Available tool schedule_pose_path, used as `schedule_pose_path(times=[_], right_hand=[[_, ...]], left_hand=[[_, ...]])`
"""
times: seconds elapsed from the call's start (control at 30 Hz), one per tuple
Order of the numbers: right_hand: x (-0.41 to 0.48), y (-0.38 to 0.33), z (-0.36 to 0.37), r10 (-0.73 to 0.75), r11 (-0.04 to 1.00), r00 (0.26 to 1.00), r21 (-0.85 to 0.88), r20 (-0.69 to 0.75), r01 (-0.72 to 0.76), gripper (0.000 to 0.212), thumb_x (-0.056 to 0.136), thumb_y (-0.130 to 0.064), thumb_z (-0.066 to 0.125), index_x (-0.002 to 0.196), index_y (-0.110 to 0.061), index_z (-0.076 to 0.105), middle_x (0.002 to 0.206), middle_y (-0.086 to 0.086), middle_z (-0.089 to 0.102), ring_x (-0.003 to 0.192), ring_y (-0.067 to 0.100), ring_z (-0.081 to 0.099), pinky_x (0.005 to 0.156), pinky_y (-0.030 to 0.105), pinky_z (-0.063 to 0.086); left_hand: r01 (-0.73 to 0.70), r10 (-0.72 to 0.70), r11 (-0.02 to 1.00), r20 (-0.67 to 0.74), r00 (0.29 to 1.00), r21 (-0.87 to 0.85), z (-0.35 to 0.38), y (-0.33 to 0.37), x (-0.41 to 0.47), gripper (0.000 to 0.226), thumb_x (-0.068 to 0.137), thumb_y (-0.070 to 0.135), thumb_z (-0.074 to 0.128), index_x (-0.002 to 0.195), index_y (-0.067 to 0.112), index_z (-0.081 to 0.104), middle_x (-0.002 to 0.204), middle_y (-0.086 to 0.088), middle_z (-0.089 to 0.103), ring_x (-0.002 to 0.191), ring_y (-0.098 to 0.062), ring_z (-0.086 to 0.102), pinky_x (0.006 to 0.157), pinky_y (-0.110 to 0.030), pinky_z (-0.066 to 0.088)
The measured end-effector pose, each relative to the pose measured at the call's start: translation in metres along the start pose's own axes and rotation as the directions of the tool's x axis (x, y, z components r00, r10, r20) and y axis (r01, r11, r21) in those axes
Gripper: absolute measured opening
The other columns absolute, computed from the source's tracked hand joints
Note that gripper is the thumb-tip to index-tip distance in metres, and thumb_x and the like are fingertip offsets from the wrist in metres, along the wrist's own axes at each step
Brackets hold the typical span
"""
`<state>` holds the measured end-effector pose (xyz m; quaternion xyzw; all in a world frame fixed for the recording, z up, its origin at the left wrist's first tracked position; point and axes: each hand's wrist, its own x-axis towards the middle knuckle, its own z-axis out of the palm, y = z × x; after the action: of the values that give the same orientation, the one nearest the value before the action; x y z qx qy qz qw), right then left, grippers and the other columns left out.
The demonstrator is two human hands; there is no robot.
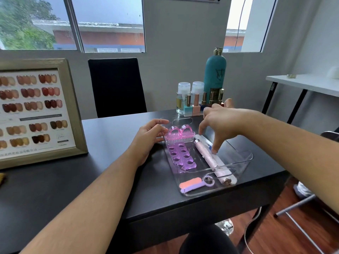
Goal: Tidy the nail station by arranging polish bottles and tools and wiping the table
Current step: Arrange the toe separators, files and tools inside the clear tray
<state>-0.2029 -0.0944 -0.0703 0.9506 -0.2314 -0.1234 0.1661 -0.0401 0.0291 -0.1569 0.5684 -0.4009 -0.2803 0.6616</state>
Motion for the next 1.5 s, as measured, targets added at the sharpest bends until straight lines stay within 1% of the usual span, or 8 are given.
schedule_pose_path(times=[0.23, 0.4, 0.53, 0.77, 0.93, 1.07, 1.2, 1.5], right_hand=[[0.005, -0.003, 0.003, -0.005, 1.0, 0.993, -0.002, 0.122, 0.006, 0.084, 0.056, -0.062, 0.077, 0.132, -0.041, 0.046, 0.111, -0.004, 0.036, 0.114, 0.021, 0.033, 0.095, 0.046, 0.022], [-0.003, 0.01, 0.001, -0.021, 0.989, 1.0, 0.144, -0.012, 0.022, 0.073, 0.056, -0.07, 0.072, 0.12, -0.041, 0.053, 0.1, -0.012, 0.039, 0.1, 0.012, 0.033, 0.085, 0.037, 0.02], [-0.011, 0.001, -0.003, -0.103, 0.954, 0.994, 0.28, -0.04, 0.11, 0.079, 0.048, -0.081, 0.063, 0.116, -0.043, 0.052, 0.099, -0.019, 0.045, 0.101, 0.01, 0.042, 0.086, 0.036, 0.021], [-0.003, -0.026, 0.007, -0.135, 0.969, 0.989, 0.214, 0.053, 0.121, 0.081, 0.057, -0.074, 0.067, 0.126, -0.033, 0.051, 0.102, -0.013, 0.045, 0.099, 0.011, 0.039, 0.099, 0.048, 0.019], [-0.005, -0.018, 0.011, -0.131, 0.965, 0.989, 0.24, 0.075, 0.11, 0.078, 0.056, -0.071, 0.07, 0.123, -0.037, 0.051, 0.082, -0.023, 0.037, 0.096, 0.01, 0.039, 0.091, 0.041, 0.021], [-0.004, -0.019, 0.012, -0.132, 0.958, 0.99, 0.266, 0.055, 0.112, 0.074, 0.061, -0.063, 0.074, 0.125, -0.036, 0.051, 0.089, -0.019, 0.041, 0.101, 0.011, 0.044, 0.085, 0.035, 0.025], [0.0, -0.023, 0.011, -0.108, 0.966, 0.994, 0.233, -0.02, 0.11, 0.073, 0.063, -0.062, 0.073, 0.127, -0.034, 0.052, 0.099, -0.014, 0.047, 0.097, 0.01, 0.039, 0.085, 0.039, 0.02], [-0.004, -0.023, 0.014, -0.091, 0.958, 0.994, 0.267, -0.067, 0.106, 0.056, 0.065, -0.06, 0.072, 0.112, -0.031, 0.063, 0.103, -0.009, 0.057, 0.098, 0.013, 0.046, 0.085, 0.037, 0.024]], left_hand=[[0.004, -0.004, 0.999, 0.004, 1.0, 0.035, 0.001, 0.001, 0.0, 0.026, 0.089, 0.008, 0.042, 0.094, 0.022, 0.063, 0.096, -0.011, 0.063, 0.085, -0.017, 0.059, 0.069, -0.02, 0.048], [0.008, -0.008, 0.999, 0.0, 1.0, 0.042, 0.001, 0.0, 0.0, 0.026, 0.089, 0.008, 0.041, 0.095, 0.021, 0.063, 0.095, -0.011, 0.062, 0.084, -0.016, 0.059, 0.068, -0.019, 0.049], [0.014, -0.015, 0.999, 0.001, 1.0, 0.044, 0.001, 0.001, -0.001, 0.026, 0.09, 0.009, 0.041, 0.095, 0.022, 0.063, 0.096, -0.011, 0.063, 0.085, -0.017, 0.059, 0.068, -0.02, 0.048], [0.013, -0.012, 0.999, -0.004, 1.0, 0.048, 0.002, 0.001, -0.001, 0.026, 0.089, 0.009, 0.042, 0.094, 0.022, 0.063, 0.097, -0.012, 0.062, 0.087, -0.019, 0.059, 0.072, -0.023, 0.049], [0.022, -0.021, 0.999, -0.009, 1.0, 0.039, 0.001, 0.0, 0.0, 0.026, 0.087, 0.007, 0.043, 0.098, 0.019, 0.063, 0.098, -0.014, 0.062, 0.087, -0.019, 0.058, 0.07, -0.023, 0.048], [0.019, -0.019, 0.999, -0.008, 1.0, 0.044, 0.001, -0.001, 0.0, 0.025, 0.088, 0.008, 0.043, 0.098, 0.02, 0.063, 0.098, -0.013, 0.062, 0.087, -0.017, 0.059, 0.07, -0.022, 0.049], [0.016, -0.016, 0.998, -0.009, 1.0, 0.053, 0.0, -0.002, 0.001, 0.025, 0.088, 0.009, 0.043, 0.098, 0.019, 0.064, 0.097, -0.012, 0.063, 0.086, -0.016, 0.06, 0.069, -0.02, 0.05], [0.01, -0.01, 1.0, 0.0, 1.0, 0.027, -0.002, -0.004, 0.002, 0.026, 0.089, 0.009, 0.042, 0.099, 0.019, 0.064, 0.092, -0.01, 0.063, 0.081, -0.013, 0.06, 0.063, -0.016, 0.05]])
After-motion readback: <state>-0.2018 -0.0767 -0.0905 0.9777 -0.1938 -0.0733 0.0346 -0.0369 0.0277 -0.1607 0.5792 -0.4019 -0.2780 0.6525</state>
